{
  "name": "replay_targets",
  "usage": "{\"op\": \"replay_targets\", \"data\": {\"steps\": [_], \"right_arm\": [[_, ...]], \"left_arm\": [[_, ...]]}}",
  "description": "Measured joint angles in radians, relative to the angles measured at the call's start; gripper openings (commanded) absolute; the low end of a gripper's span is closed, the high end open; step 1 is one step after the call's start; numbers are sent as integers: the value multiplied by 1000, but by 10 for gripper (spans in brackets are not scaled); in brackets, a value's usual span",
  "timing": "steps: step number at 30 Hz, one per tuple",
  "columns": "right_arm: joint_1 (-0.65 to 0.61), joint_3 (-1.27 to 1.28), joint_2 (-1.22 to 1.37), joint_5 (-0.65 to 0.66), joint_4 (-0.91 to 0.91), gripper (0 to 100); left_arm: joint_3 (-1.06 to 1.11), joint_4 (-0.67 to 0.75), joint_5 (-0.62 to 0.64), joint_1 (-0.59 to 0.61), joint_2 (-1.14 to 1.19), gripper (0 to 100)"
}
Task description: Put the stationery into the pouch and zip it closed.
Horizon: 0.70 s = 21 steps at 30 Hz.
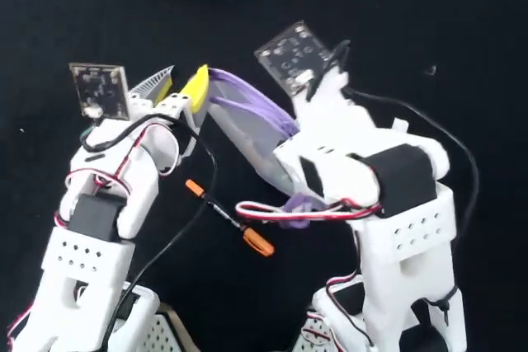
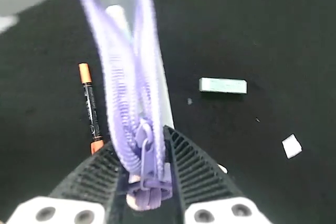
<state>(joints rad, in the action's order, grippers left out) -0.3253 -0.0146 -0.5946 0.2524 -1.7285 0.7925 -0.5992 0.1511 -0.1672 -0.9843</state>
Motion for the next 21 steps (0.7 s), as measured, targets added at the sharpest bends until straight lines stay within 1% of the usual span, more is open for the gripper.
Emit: {"op": "replay_targets", "data": {"steps": [4,11,15,17,19,21], "right_arm": [[66,0,0,2,0,12],[147,0,2,2,0,12],[157,0,2,2,0,12],[167,2,0,3,-2,12],[210,5,0,-3,-2,12],[215,5,2,-5,-2,12]], "left_arm": [[-49,-63,-160,8,52,167],[-69,-63,-423,9,81,166],[-140,-117,-431,43,86,166],[-195,-180,-434,72,86,166],[-233,-241,-427,117,110,166],[-279,-287,-427,126,107,166]]}}
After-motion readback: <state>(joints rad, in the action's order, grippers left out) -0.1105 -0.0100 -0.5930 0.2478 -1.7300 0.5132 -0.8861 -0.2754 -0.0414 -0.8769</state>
